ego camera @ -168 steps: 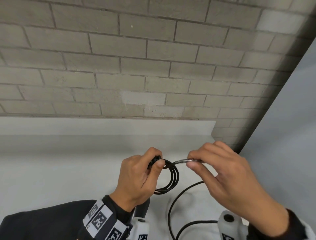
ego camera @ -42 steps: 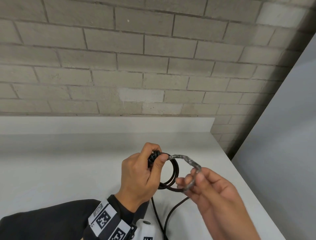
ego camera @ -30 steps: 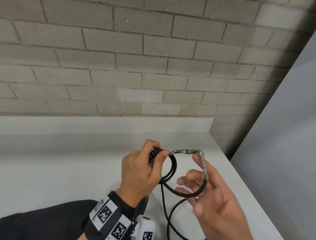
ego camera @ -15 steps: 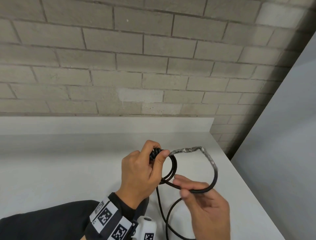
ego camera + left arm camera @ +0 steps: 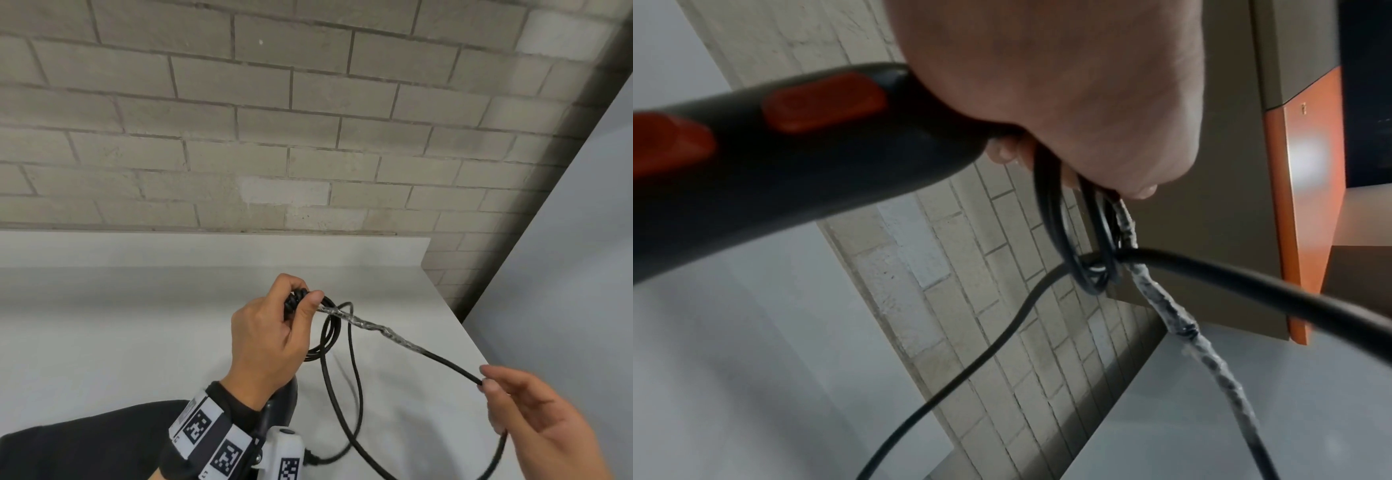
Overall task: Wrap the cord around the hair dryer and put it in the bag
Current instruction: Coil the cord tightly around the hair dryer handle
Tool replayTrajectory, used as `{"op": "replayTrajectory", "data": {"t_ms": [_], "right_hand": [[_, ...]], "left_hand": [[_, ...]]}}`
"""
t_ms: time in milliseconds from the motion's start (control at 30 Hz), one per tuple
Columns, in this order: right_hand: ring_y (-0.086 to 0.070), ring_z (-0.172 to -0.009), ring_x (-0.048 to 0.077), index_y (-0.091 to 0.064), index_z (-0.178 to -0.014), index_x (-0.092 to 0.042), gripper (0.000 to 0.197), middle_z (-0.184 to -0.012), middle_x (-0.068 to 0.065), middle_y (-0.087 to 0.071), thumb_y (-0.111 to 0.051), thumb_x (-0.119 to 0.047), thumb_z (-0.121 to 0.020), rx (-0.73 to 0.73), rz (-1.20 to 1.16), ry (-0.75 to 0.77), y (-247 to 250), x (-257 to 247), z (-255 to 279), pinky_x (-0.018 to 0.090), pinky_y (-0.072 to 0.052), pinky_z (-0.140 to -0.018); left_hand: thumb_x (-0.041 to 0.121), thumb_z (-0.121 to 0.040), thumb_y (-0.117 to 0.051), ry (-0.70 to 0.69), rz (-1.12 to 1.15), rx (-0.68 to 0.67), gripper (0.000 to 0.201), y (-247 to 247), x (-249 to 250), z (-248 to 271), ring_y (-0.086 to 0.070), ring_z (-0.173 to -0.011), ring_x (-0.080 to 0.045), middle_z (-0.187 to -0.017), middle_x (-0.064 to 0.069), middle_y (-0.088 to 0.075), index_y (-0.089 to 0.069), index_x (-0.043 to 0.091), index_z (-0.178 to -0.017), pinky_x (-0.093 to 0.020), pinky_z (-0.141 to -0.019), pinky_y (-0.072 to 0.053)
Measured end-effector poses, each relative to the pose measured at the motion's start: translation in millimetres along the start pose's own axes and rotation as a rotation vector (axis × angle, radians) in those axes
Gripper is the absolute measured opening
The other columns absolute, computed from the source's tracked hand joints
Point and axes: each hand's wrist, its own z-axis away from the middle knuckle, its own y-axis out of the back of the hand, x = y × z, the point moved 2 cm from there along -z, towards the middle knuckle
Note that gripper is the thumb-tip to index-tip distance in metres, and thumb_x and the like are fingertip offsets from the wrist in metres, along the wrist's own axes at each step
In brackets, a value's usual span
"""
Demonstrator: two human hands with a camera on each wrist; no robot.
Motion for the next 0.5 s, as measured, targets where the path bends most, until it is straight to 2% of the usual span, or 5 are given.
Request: {"op": "replayTrajectory", "data": {"t_ms": [100,167,300,400,500], "right_hand": [[-0.065,-0.076,-0.002,-0.071,-0.087,-0.039,0.044,-0.092,0.007,-0.070,-0.074,0.004,-0.080,0.149,0.152,0.135,-17,6,7,0.002,-0.049,-0.071],[-0.060,-0.087,-0.002,-0.064,-0.098,-0.033,0.031,-0.099,0.004,-0.065,-0.077,-0.014,-0.077,0.249,0.285,0.316,-40,-6,21,0.005,-0.046,-0.078],[-0.055,-0.060,0.004,-0.065,-0.076,-0.026,0.003,-0.069,-0.011,-0.060,-0.065,-0.029,-0.074,0.093,0.193,0.554,-97,-30,57,0.010,-0.042,-0.060],[-0.061,-0.067,0.002,-0.066,-0.079,-0.037,0.003,-0.075,-0.014,-0.067,-0.066,-0.038,-0.077,-0.285,0.244,0.304,-133,-21,67,0.009,-0.044,-0.057],[-0.061,-0.092,-0.003,-0.057,-0.097,-0.045,0.005,-0.095,-0.024,-0.068,-0.056,-0.044,-0.092,-0.472,0.308,0.067,-153,-7,65,0.012,-0.047,-0.073]], "left_hand": [[0.060,-0.099,-0.036,-0.002,-0.009,-0.001,0.036,-2,3,0,-0.041,-0.040,-0.011,-0.046,0.013,-0.036,-0.051,0.029,-0.088,-0.030,-0.039,-0.037],[0.057,-0.099,-0.038,-0.024,-0.030,-0.006,0.037,-2,4,0,-0.039,-0.038,-0.010,-0.046,0.014,-0.034,-0.053,0.026,-0.087,-0.031,-0.038,-0.038],[0.051,-0.098,-0.043,-0.056,-0.074,-0.008,0.037,-4,7,2,-0.040,-0.037,-0.013,-0.046,0.014,-0.032,-0.057,0.019,-0.085,-0.032,-0.038,-0.038],[0.055,-0.099,-0.039,-0.053,-0.067,-0.006,0.044,-5,9,2,-0.042,-0.038,-0.015,-0.046,0.014,-0.032,-0.058,0.018,-0.086,-0.032,-0.039,-0.038],[0.057,-0.100,-0.036,-0.054,-0.063,-0.018,0.047,-5,11,4,-0.042,-0.038,-0.013,-0.046,0.016,-0.032,-0.059,0.018,-0.087,-0.031,-0.039,-0.038]]}}
